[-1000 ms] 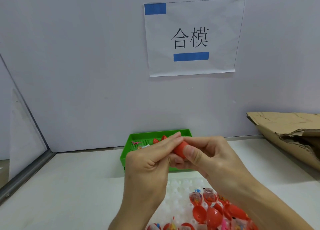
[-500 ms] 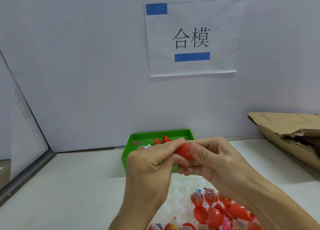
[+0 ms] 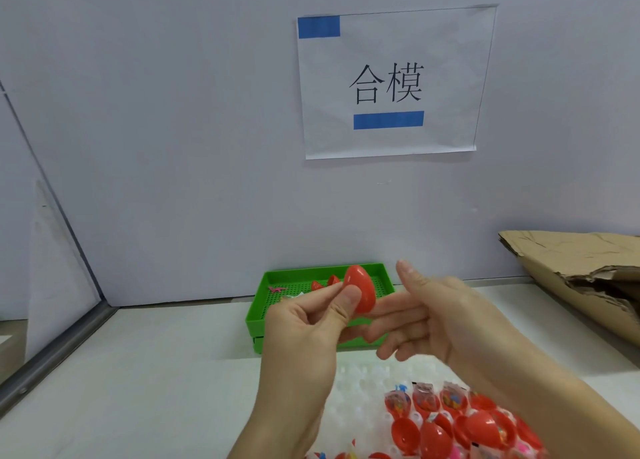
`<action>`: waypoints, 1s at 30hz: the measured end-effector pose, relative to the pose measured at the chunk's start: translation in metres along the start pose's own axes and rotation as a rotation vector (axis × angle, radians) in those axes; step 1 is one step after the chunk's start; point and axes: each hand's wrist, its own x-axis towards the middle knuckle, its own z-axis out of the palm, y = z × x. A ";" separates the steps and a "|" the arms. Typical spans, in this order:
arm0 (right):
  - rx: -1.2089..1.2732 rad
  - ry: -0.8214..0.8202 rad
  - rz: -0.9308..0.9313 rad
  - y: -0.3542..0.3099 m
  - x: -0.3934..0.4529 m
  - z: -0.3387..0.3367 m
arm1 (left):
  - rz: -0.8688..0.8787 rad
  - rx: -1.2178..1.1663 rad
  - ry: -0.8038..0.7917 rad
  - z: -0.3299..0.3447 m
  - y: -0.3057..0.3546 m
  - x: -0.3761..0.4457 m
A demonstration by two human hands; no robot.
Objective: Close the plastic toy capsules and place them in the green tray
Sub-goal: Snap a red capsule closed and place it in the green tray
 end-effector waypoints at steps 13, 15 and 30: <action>-0.684 0.120 -0.716 0.014 0.000 -0.002 | -0.322 -0.393 -0.207 0.002 0.000 0.001; -0.711 0.139 -0.752 0.013 -0.001 -0.003 | -0.335 -0.382 -0.216 0.004 0.000 0.000; 0.031 -0.156 -0.462 0.025 0.007 0.001 | 0.578 0.438 -0.131 -0.003 -0.009 0.000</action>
